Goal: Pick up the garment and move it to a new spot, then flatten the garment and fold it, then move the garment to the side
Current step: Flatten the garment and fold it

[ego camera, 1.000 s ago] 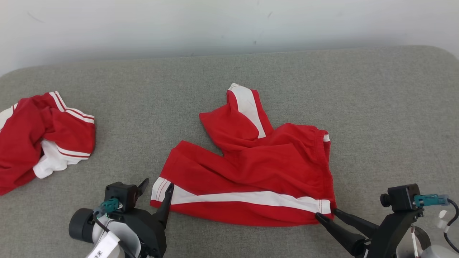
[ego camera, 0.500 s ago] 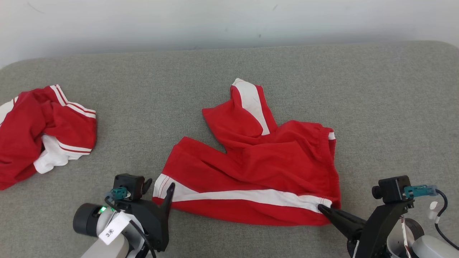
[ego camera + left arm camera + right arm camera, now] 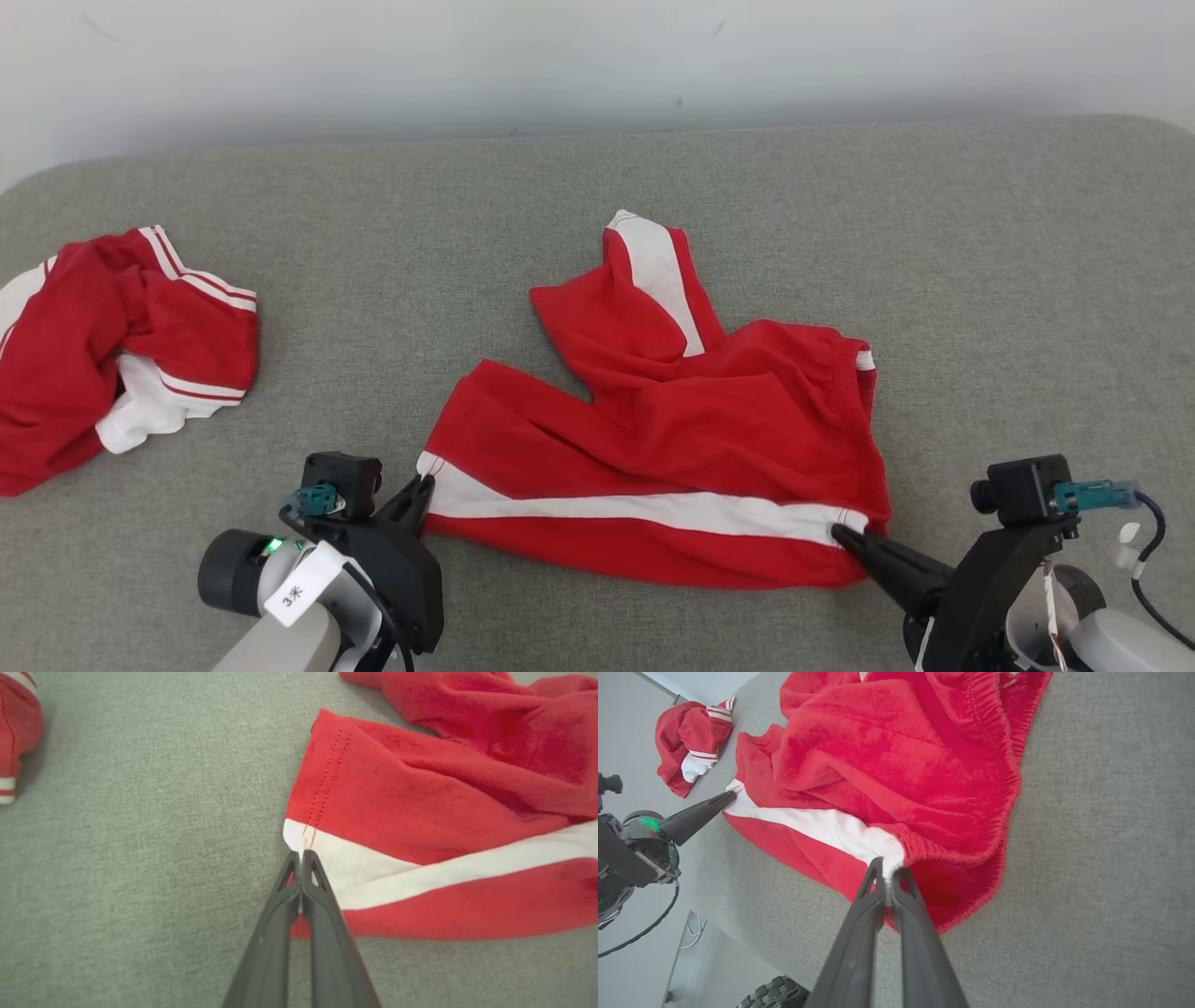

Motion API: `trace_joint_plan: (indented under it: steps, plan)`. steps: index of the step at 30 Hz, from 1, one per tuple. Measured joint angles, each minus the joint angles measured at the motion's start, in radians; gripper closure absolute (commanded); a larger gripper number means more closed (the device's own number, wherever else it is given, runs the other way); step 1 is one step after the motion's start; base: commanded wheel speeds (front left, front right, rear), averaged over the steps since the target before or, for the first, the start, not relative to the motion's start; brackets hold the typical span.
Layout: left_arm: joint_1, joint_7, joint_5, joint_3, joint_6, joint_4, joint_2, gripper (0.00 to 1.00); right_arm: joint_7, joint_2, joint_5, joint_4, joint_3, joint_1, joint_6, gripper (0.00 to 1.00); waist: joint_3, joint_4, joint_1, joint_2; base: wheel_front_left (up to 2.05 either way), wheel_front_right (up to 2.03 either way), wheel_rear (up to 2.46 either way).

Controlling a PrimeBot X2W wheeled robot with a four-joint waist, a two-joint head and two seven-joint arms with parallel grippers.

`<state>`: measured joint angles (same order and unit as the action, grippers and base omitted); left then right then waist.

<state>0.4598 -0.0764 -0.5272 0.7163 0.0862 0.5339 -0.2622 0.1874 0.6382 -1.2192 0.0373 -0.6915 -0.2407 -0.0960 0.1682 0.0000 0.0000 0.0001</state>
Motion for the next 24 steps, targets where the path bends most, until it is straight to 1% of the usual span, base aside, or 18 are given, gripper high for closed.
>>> trace_joint_plan:
  steps: [3, 5, 7, 9, 11, 12, 14, 17, 18, 19, 21, 22, 23, 24]
  plan:
    - [0.000, 0.018, -0.004, -0.009, 0.000, -0.012, 0.004, 1.00, -0.022, 0.000, 0.004, 0.001, 0.020, -0.012, 0.006, 1.00, -0.005, 0.004, 0.0000, 0.0000, 0.00, 0.00, 0.00]
    - [0.000, 0.026, -0.012, -0.022, -0.008, -0.031, 0.006, 1.00, -0.025, 0.001, 0.005, 0.002, 0.030, -0.025, 0.010, 1.00, -0.008, 0.006, 0.0000, 0.0000, 0.00, 0.00, 0.00]
    - [0.001, 0.035, -0.021, -0.030, -0.016, -0.043, 0.006, 1.00, -0.019, 0.004, 0.010, 0.002, 0.024, -0.042, 0.014, 1.00, -0.010, 0.008, 0.0000, 0.0000, 0.00, 0.00, 0.00]
    - [0.001, 0.036, -0.055, -0.046, -0.028, -0.056, 0.004, 1.00, 0.006, 0.002, 0.011, 0.000, 0.012, -0.074, 0.026, 1.00, -0.008, 0.006, -0.0001, 0.0000, 0.00, 0.00, 0.00]
    - [0.010, 0.027, -0.063, -0.051, -0.054, -0.066, -0.009, 1.00, 0.059, 0.001, 0.015, -0.011, -0.010, -0.131, 0.036, 1.00, -0.003, 0.001, 0.0000, 0.0000, 0.00, 0.00, 0.00]
    - [0.025, 0.019, -0.078, -0.061, -0.075, -0.070, -0.016, 1.00, 0.095, 0.003, 0.026, -0.022, -0.024, -0.173, 0.042, 1.00, 0.001, -0.002, -0.0001, -0.0001, 0.00, 0.00, 0.00]
    - [0.077, -0.013, -0.149, -0.098, -0.123, -0.078, -0.022, 1.00, 0.174, 0.008, 0.033, -0.047, -0.046, -0.266, 0.051, 1.00, 0.014, -0.007, 0.0000, 0.0000, 0.00, 0.00, 0.00]
    - [0.201, -0.100, -0.285, -0.171, -0.201, -0.072, -0.015, 1.00, 0.315, -0.003, 0.047, -0.110, -0.074, -0.457, 0.058, 1.00, 0.040, -0.015, 0.0000, 0.0000, 0.00, 0.00, 0.00]
    - [0.257, -0.130, -0.319, -0.196, -0.201, -0.062, -0.016, 1.00, 0.361, -0.015, 0.058, -0.146, -0.079, -0.541, 0.058, 1.00, 0.051, -0.018, 0.0000, 0.0000, 0.00, 0.00, 0.00]
    - [0.323, -0.158, -0.330, -0.216, -0.199, -0.047, -0.021, 1.00, 0.395, -0.033, 0.076, -0.185, -0.077, -0.635, 0.053, 1.00, 0.063, -0.020, 0.0002, 0.0001, 0.00, 0.00, 0.00]
    - [0.474, -0.214, -0.325, -0.235, -0.193, -0.013, -0.042, 1.00, 0.438, -0.074, 0.130, -0.263, -0.052, -0.815, 0.051, 1.00, 0.087, -0.025, 0.0003, 0.0001, 0.00, 0.00, 0.00]
    - [0.562, -0.221, -0.323, -0.260, -0.186, 0.007, -0.044, 1.00, 0.436, -0.098, 0.182, -0.299, -0.009, -0.889, 0.054, 1.00, 0.100, -0.027, 0.0004, 0.0000, 0.00, 0.00, 0.00]
    - [0.653, -0.213, -0.318, -0.294, -0.172, 0.023, -0.041, 1.00, 0.421, -0.119, 0.242, -0.331, 0.036, -0.955, 0.064, 1.00, 0.113, -0.029, 0.0004, 0.0001, 0.00, 0.00, 0.00]
    - [0.749, -0.184, -0.295, -0.322, -0.153, 0.030, -0.040, 1.00, 0.391, -0.136, 0.295, -0.363, 0.072, -1.020, 0.082, 1.00, 0.126, -0.030, 0.0004, 0.0001, 0.00, 0.00, 0.00]
